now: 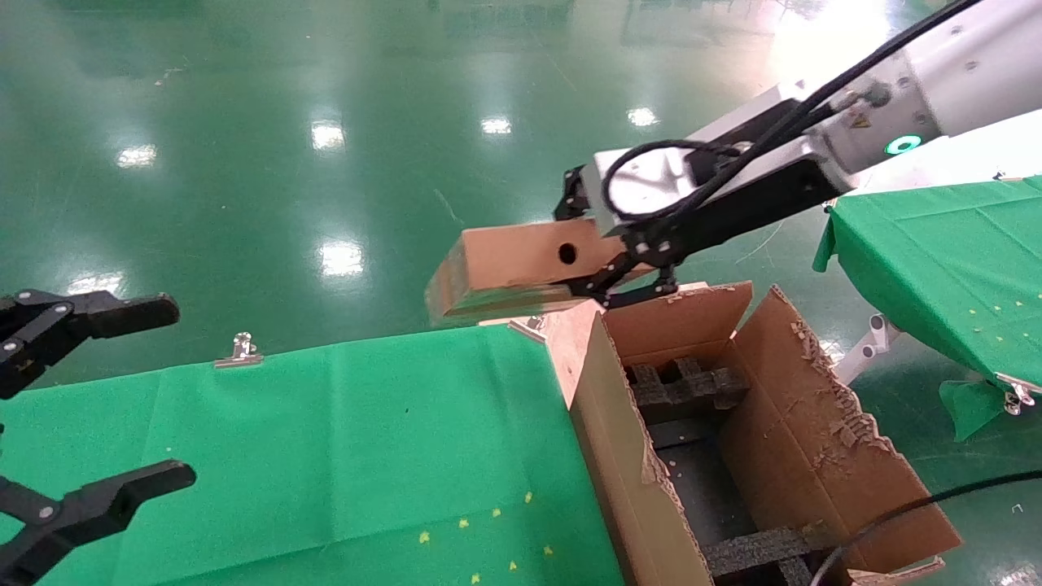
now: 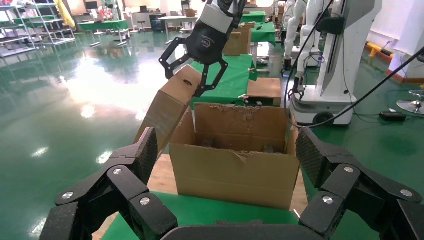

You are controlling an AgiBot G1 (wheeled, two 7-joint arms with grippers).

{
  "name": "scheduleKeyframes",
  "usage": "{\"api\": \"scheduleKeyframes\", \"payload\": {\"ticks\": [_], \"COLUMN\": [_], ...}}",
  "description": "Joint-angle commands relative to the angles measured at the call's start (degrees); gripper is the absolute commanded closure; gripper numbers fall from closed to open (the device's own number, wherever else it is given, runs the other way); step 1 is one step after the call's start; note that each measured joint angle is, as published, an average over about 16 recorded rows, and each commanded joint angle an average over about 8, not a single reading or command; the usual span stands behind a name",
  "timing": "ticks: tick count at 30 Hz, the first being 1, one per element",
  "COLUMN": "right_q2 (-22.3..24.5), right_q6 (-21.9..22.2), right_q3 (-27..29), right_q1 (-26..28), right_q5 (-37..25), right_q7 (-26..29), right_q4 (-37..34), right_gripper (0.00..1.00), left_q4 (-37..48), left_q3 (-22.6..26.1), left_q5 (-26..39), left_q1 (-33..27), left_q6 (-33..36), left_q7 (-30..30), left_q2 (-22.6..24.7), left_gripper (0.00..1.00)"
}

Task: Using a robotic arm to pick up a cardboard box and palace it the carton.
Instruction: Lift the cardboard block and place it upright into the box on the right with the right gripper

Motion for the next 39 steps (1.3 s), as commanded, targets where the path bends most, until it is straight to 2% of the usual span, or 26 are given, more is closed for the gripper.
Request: {"api": "scheduleKeyframes", "payload": {"ticks": [1,14,19,26,33,36,39], "right_q2": [0.51,16.08,20.52,23.7,23.8,23.77,24.34], "right_q6": [-0.03,-0.19,0.14,0.61,1.02,1.67,3.09], "right_q3": [-0.81,-8.37,-10.57,-12.1,-12.26,-12.39,-12.77], "right_q1": [0.78,6.39,7.17,6.94,6.73,5.89,4.29], "right_q5": [0.25,-2.52,-2.53,-1.36,-1.09,-0.32,1.14], "right_q7": [-0.49,0.36,0.87,1.48,1.87,3.83,8.07], "right_q4": [-0.88,-0.46,-0.48,-0.83,-1.05,-2.06,-3.88], "right_gripper": [1.0,1.0,1.0,1.0,1.0,1.0,1.0], "left_q4": [0.0,0.0,0.0,0.01,0.02,0.02,0.02], "left_q3": [0.0,0.0,0.0,0.0,0.0,0.0,0.0], "left_q5": [0.0,0.0,0.0,-0.01,-0.02,-0.02,-0.02], "left_q1": [0.0,0.0,0.0,0.01,0.01,0.01,0.02], "left_q6": [0.0,0.0,0.0,-0.01,-0.02,-0.02,-0.02], "left_q7": [0.0,0.0,0.0,0.0,0.01,0.0,0.01], "left_q2": [0.0,0.0,0.0,-0.01,-0.01,-0.01,-0.01], "left_gripper": [0.0,0.0,0.0,0.0,0.0,0.0,0.0]}}
